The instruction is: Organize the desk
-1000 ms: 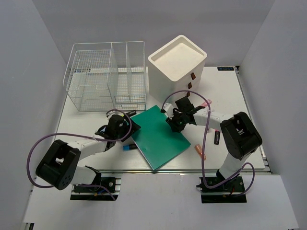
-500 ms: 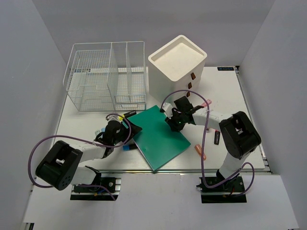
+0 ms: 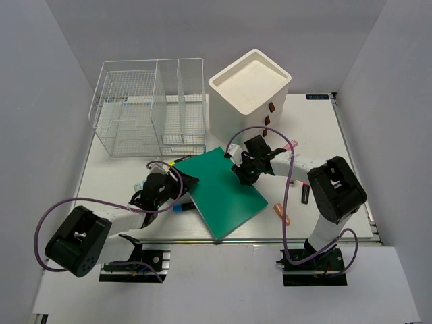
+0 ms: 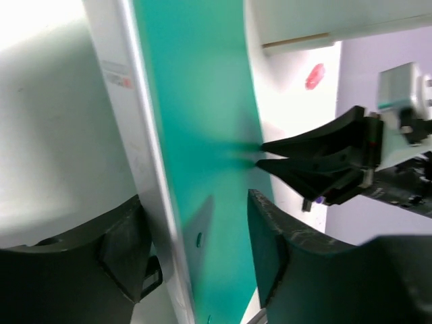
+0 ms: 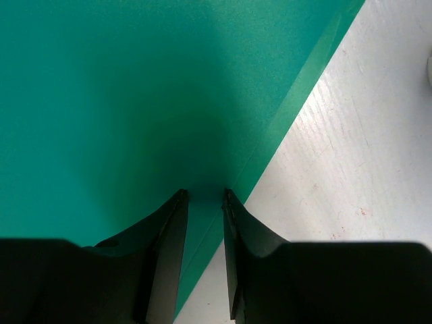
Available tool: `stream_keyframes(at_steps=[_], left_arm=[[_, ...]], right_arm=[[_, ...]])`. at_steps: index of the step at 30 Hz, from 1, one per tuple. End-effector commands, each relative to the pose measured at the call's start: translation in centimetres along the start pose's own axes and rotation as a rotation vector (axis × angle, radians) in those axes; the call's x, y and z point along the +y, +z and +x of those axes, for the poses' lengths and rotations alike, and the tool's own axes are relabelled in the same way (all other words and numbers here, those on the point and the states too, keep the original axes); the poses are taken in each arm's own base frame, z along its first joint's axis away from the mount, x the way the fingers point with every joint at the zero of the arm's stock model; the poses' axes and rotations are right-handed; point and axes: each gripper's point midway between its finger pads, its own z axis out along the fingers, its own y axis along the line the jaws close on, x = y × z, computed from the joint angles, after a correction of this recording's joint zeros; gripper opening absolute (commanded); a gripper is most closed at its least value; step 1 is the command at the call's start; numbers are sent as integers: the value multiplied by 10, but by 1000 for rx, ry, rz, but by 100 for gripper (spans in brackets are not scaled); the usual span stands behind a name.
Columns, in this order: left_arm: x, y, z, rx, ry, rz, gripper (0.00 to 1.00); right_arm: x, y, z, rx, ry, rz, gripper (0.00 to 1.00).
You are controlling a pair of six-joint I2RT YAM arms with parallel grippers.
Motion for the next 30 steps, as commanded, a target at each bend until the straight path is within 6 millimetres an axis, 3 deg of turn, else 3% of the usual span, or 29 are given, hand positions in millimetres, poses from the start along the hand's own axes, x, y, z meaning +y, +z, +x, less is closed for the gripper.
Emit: stream_keyframes(at_steps=[1, 9, 20, 30], left_arm=[[-37, -2, -11, -34, 24, 147, 64], [-57, 5, -14, -28, 47, 202, 60], [-68, 16, 5, 35, 112, 196, 61], [-70, 3, -2, 5, 200, 149, 22]], right_arm=[[46, 15, 97, 324, 63, -143, 32], [50, 11, 93, 307, 57, -166, 32], [51, 10, 91, 294, 56, -175, 32], [51, 1, 77, 239, 42, -182, 36]])
